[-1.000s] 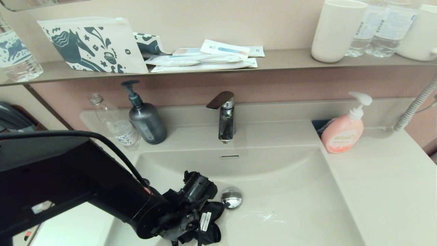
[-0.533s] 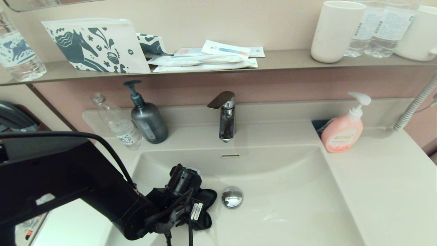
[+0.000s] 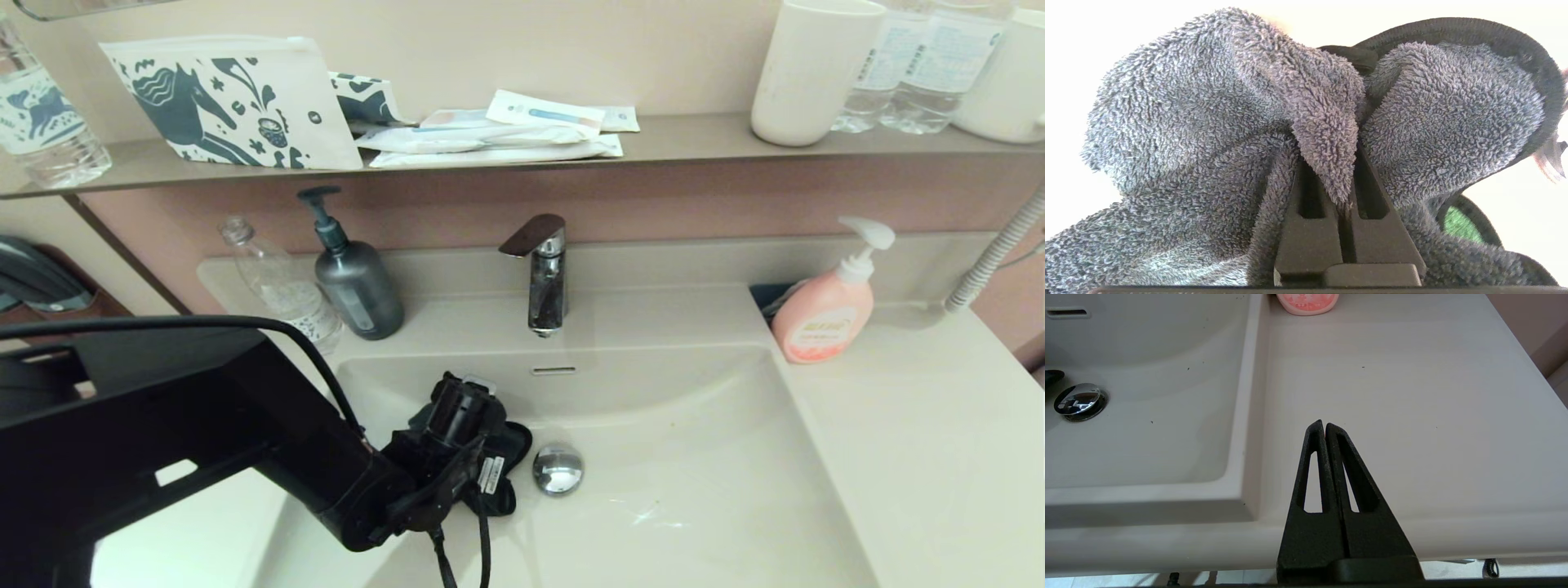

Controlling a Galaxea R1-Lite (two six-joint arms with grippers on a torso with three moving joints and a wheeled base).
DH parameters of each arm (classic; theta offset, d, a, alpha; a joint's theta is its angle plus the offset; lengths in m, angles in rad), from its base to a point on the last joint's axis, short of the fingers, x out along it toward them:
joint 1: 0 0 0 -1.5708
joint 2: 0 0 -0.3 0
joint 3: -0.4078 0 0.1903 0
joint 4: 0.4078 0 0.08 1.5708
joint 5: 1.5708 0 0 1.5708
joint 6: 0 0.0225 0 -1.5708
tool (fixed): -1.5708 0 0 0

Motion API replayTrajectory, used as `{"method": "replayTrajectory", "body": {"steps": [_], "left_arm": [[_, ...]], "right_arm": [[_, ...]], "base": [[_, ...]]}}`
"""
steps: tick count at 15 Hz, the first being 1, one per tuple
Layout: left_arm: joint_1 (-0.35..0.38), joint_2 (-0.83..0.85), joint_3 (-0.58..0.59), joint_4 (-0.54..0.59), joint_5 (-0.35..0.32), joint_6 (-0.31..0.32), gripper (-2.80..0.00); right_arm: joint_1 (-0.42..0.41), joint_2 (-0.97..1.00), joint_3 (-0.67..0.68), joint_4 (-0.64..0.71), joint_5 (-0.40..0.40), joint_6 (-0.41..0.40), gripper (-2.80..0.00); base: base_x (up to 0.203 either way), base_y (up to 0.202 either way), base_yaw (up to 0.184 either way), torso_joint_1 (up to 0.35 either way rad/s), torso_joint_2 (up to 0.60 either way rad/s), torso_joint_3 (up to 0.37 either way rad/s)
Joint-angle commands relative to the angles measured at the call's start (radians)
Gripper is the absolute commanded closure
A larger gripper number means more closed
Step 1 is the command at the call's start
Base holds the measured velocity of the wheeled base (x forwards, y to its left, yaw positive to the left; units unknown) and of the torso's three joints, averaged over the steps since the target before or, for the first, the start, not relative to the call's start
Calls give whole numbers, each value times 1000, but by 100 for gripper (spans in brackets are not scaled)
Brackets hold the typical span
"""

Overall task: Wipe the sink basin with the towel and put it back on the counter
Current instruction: Wipe the sink

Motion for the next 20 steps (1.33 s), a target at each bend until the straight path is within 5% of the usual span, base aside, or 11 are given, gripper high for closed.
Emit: {"method": "replayTrajectory", "body": {"steps": [1, 6, 20], "left_arm": [[-38, 7, -38, 44, -9, -51, 0], [-123, -11, -232, 289, -5, -255, 0], [-334, -9, -447, 417, -7, -423, 0]], "right_arm": [[0, 1, 0, 0, 0, 0, 0], [1, 1, 0, 0, 0, 0, 0], [0, 1, 0, 0, 0, 0, 0]], "base": [[0, 0, 0, 0, 0, 0], [0, 0, 0, 0, 0, 0], [0, 0, 0, 0, 0, 0]]}}
